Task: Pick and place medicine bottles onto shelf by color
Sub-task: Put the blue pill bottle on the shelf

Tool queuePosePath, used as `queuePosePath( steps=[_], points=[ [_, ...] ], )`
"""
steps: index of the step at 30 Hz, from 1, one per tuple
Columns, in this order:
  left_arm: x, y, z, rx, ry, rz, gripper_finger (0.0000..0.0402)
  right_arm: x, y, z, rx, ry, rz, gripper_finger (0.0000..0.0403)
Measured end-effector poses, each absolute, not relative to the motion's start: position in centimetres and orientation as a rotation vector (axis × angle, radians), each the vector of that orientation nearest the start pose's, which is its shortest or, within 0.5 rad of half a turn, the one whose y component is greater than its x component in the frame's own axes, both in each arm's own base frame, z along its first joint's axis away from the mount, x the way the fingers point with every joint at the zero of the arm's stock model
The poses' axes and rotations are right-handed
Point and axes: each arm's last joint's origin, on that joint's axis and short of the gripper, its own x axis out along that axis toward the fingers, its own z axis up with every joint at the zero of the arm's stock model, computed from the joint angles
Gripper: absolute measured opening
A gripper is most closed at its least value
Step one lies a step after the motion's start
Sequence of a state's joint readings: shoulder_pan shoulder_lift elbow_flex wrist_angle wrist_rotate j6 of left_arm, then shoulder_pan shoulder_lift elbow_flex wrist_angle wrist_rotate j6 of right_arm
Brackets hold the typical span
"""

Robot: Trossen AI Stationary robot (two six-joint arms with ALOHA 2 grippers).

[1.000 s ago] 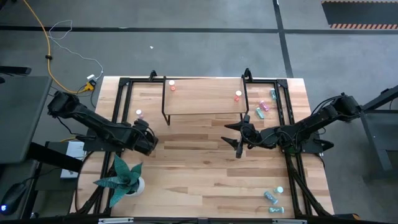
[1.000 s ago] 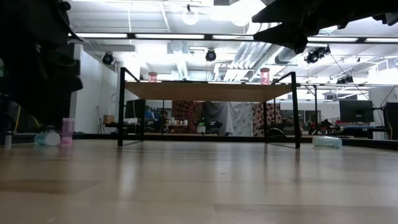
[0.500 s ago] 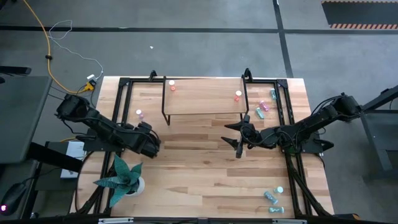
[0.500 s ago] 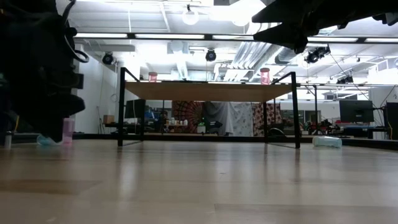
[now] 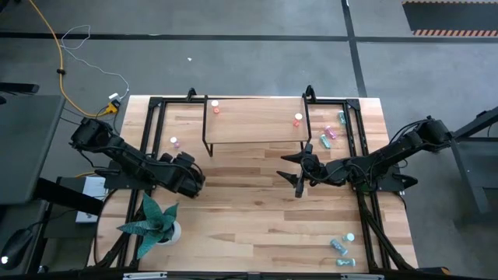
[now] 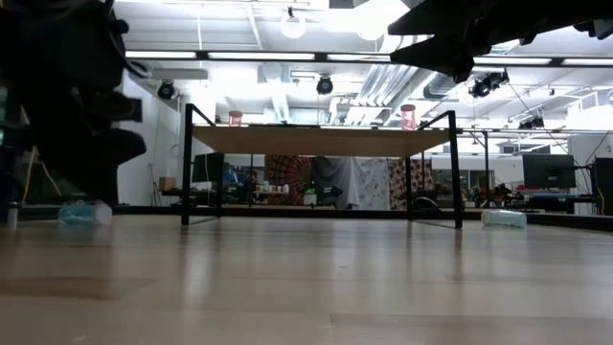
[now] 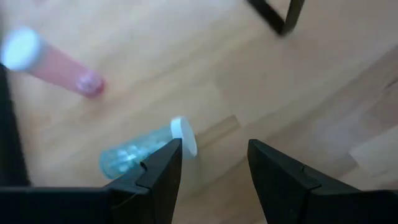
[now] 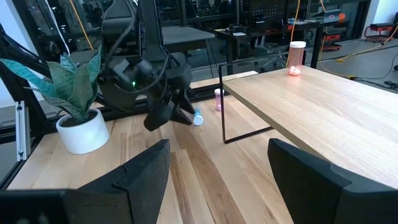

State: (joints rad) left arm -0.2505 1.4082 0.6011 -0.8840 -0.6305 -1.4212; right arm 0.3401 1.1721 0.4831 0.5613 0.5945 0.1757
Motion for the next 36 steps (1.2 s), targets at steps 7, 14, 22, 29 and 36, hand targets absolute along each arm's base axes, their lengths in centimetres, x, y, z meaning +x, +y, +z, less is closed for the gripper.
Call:
queuePosePath(
  steps=[7,14,22,29,36],
  points=[
    [17.4,-1.8,14.1,-0.364,0.990,1.267,0.0172,22.8,6.3,22.5,0.118,0.093,-0.264,0.0262],
    [16.4,-0.4,12.9,-0.394,1.074,1.312,0.0172,22.8,6.3,22.5,0.118,0.094,-0.264,0.0262],
    [17.0,-0.2,12.4,-0.439,1.082,1.242,0.0172,22.8,6.3,22.5,0.116,0.094,-0.263,0.0262],
    [17.9,-0.6,12.2,-0.518,1.078,1.139,0.0172,22.8,6.3,22.5,0.118,0.094,-0.264,0.0262],
    [19.2,-1.8,12.3,-0.592,1.000,1.005,0.0172,22.8,6.3,22.5,0.115,0.094,-0.263,0.0262]
  ],
)
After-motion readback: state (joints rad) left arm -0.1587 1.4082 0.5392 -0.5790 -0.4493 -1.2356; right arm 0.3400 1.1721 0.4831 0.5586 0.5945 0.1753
